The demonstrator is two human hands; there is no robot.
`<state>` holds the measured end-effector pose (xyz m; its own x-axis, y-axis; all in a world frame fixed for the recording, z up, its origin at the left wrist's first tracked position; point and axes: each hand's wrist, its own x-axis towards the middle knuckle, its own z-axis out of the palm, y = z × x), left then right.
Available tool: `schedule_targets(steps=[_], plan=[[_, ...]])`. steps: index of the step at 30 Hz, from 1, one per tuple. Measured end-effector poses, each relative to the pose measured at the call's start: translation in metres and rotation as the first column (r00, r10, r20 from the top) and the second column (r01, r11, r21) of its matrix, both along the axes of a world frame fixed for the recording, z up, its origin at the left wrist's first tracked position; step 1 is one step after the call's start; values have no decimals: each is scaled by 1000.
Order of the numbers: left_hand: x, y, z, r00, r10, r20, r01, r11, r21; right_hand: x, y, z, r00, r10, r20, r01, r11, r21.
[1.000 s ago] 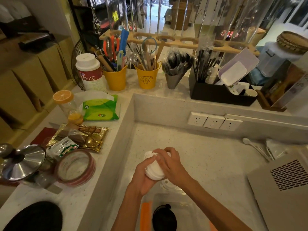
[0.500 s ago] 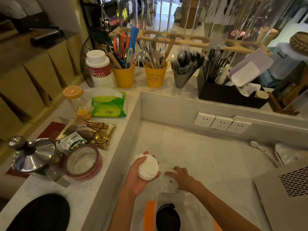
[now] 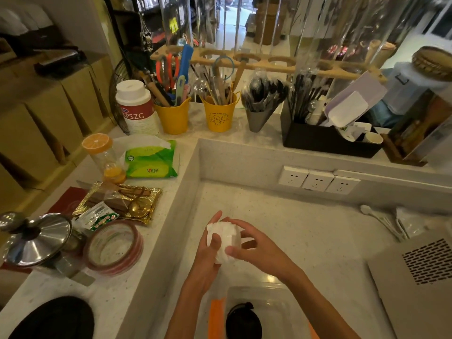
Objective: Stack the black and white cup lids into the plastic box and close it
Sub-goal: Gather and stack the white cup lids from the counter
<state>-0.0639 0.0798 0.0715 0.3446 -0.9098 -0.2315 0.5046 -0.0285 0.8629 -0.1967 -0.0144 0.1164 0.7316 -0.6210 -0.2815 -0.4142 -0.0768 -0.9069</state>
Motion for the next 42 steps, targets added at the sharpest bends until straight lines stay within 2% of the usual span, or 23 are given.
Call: schedule_targets(steps=[10, 15, 21, 26, 32, 37, 42], plan=[[-21, -9, 20, 985, -131, 115, 129, 991, 25, -21, 13, 12, 993, -87, 77, 92, 993, -69], [-24, -11, 25, 975, -164, 152, 160, 986, 37, -31, 13, 13, 994, -101, 46, 104, 992, -77], [-38, -11, 33, 998, -54, 43, 50, 996, 72, -32, 26, 2, 989, -147, 36, 151, 974, -171], [-33, -5, 33, 979, -168, 118, 162, 985, 61, -41, 20, 2, 984, -155, 90, 159, 987, -32], [-40, -11, 47, 948, -202, 245, 190, 979, 71, -42, 24, 6, 960, -254, 120, 257, 966, -8], [-40, -15, 61, 866, -320, 385, 305, 947, 101, -55, 18, 14, 965, -202, 165, 181, 975, 131], [-46, -16, 67, 876, -293, 382, 281, 956, 89, -55, 23, 10, 953, -235, 193, 217, 970, 111]])
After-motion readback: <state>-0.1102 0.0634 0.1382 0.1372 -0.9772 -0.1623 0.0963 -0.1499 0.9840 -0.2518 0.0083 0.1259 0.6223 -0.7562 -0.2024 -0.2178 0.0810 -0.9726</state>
